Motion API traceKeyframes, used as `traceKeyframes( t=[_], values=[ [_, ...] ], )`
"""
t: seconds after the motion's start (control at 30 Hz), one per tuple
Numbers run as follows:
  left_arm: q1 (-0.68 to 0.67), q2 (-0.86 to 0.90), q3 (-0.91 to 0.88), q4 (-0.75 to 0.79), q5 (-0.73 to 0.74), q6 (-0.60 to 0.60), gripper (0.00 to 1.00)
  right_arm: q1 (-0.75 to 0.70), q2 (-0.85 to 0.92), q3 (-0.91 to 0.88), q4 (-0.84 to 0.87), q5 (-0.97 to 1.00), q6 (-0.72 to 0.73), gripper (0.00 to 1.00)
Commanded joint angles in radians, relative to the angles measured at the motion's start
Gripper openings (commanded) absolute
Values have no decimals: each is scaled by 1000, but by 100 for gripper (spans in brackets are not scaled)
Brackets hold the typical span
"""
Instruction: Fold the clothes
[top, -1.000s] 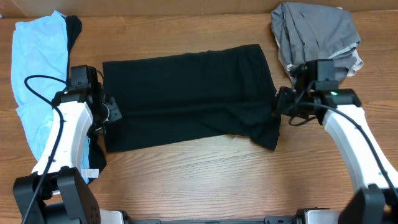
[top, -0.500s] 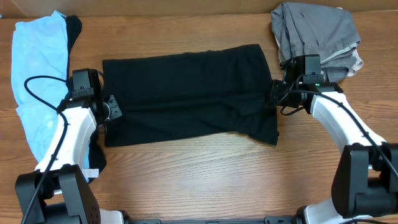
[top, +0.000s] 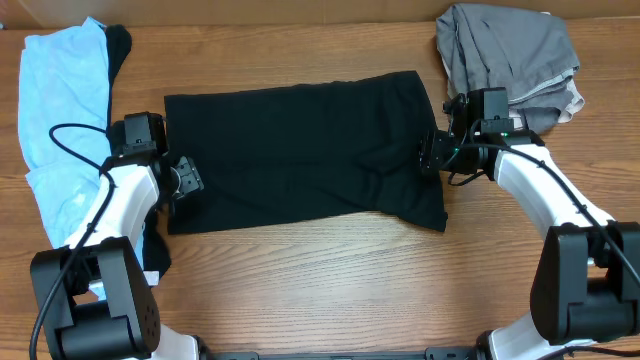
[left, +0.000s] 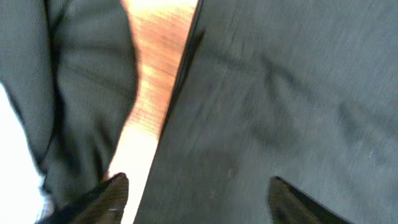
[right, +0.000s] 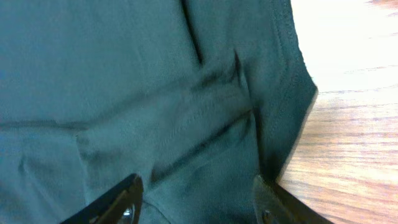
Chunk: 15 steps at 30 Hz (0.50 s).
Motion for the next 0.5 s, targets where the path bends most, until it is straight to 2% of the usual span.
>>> traceKeyframes(
  t=[0.0, 0.17, 0.27, 0.47],
  values=[
    [1, 3, 127, -95, -10, 48, 81, 1, -28, 191, -109, 6, -56, 61],
    [0, 3, 384, -305, 108, 156, 89, 2, -27, 504, -372, 6, -143, 67],
    [0, 11, 531, -378, 136, 180, 90, 3, -27, 656, -457, 14, -171, 69],
    [1, 134, 750, -401, 138, 242, 90, 4, -27, 753, -482, 17, -182, 69]
  ],
)
